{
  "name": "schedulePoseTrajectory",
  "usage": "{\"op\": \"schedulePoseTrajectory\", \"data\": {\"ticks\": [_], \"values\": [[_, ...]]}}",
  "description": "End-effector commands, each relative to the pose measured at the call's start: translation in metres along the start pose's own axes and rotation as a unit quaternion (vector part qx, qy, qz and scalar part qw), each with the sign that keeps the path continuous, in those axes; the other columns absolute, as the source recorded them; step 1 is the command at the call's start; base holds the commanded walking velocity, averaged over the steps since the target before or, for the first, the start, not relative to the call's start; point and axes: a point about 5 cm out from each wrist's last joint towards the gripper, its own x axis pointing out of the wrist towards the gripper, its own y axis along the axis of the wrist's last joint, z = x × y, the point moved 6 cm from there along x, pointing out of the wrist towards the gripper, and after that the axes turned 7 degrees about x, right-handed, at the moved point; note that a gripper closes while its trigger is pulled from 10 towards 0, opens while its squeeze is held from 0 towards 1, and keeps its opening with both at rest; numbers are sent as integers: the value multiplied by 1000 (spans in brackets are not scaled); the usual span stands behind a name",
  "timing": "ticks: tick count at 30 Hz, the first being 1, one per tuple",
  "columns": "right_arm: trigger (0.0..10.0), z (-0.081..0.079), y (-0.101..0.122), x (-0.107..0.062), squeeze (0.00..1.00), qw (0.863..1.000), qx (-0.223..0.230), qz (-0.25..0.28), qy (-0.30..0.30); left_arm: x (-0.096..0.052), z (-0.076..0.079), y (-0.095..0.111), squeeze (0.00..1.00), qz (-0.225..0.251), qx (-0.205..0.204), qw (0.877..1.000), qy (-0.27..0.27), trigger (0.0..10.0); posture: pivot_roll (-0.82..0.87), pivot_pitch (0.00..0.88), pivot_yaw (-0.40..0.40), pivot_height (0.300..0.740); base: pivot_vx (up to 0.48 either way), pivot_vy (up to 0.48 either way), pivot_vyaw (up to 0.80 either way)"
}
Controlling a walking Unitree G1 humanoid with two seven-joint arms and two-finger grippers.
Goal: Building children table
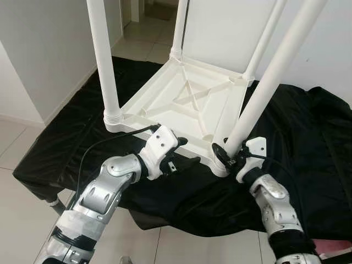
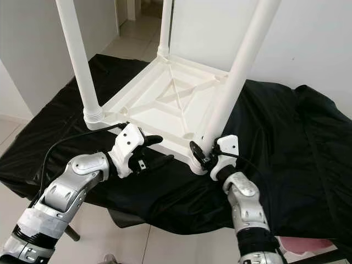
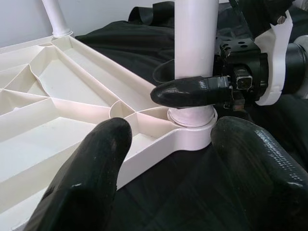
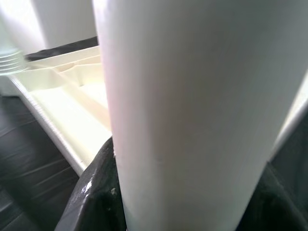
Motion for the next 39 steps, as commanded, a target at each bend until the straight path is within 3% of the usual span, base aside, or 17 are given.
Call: {"op": "schedulePoseTrajectory", "data": {"ticks": [1, 5, 13, 17, 24, 25, 27, 28, 39], "values": [[10000, 16, 13, -4, 0, 998, -6, 24, -61, 1, 4, -2, 0, -6, -3, 1000, -11, 10000, -30, 43, -66, 740, 0, 0, 0], [10000, 17, 11, -15, 0, 986, -15, 26, -164, 3, 4, -2, 0, -4, -2, 1000, -11, 10000, -32, 42, -68, 740, 0, 0, 0], [10000, 14, 13, -33, 0, 967, -20, 35, -253, 4, 4, -1, 0, -3, -3, 1000, -11, 10000, -33, 41, -71, 740, 0, 0, 0], [10000, 13, 12, -41, 0, 957, -21, 27, -288, 3, 3, -1, 0, -3, -2, 1000, -10, 10000, -32, 41, -69, 740, 0, 0, 0], [10000, 13, 14, -40, 0, 956, -19, 26, -291, 4, 3, -1, 0, -3, 0, 1000, -11, 10000, -33, 38, -68, 740, 0, 0, 0], [10000, 10, 15, -39, 251, 959, -15, 29, -282, 4, 3, -1, 0, -3, 0, 1000, -12, 10000, -33, 38, -68, 740, 0, 0, 0], [10000, 7, 16, -38, 251, 960, -12, 32, -276, 4, 3, -1, 0, -3, 0, 1000, -12, 10000, -33, 38, -68, 740, 0, 0, 0], [10000, -1, 18, -35, 1000, 967, -4, 38, -252, 4, 4, -1, 0, -3, 1, 1000, -13, 10000, -32, 36, -71, 740, 0, 0, 0], [10000, -17, 23, -29, 1000, 984, 9, 44, -171, 5, 6, -1, 0, -3, 2, 1000, -16, 10000, -32, 24, -75, 740, 0, 0, 0]]}}
